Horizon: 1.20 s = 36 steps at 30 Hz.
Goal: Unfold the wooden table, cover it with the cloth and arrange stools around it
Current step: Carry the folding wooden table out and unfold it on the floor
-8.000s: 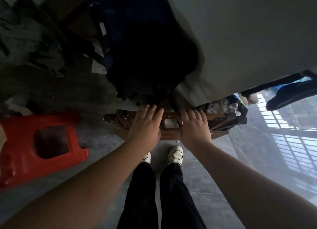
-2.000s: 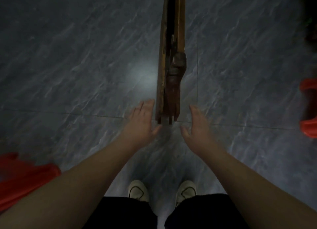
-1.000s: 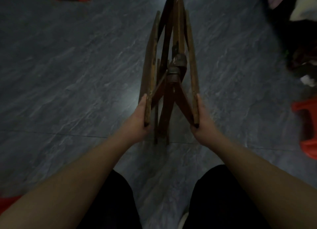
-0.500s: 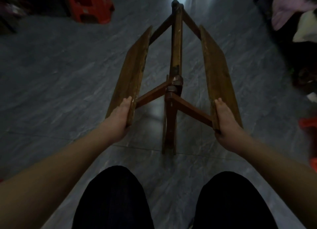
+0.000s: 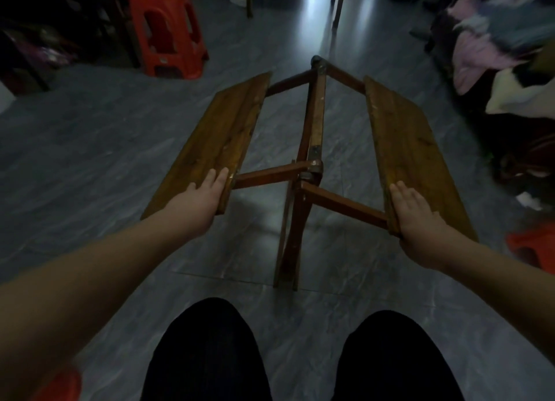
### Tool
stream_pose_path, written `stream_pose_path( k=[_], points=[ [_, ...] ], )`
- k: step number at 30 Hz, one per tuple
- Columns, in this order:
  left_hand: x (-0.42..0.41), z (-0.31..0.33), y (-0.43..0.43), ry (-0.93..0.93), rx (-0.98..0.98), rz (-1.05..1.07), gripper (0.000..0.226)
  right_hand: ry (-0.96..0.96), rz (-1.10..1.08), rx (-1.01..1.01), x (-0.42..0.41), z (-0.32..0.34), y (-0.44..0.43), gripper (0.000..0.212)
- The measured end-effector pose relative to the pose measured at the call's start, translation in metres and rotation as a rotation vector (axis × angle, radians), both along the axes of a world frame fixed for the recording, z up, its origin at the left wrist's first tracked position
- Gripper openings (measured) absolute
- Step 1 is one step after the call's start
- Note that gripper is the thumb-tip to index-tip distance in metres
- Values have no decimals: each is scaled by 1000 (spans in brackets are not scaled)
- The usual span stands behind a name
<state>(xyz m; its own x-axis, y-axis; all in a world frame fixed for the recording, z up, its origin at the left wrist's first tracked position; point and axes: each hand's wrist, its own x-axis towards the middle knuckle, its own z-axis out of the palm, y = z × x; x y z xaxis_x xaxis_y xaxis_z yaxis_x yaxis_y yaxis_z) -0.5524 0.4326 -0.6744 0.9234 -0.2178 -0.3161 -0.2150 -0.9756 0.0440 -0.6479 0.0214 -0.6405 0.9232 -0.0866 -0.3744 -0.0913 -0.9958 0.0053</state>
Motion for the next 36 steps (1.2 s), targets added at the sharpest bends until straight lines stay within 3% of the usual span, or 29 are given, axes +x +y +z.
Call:
stream_pose_path(
  k=[7,21,36],
  points=[
    [3,32,-1,-37,163,20,105,55,-17,-124,8,39,13,100],
    [11,79,3,-36,287,41,101,97,26,-316,30,82,34,104],
    [-9,119,-80,-5,357,0,110,67,102,-455,32,93,84,108]
  ],
)
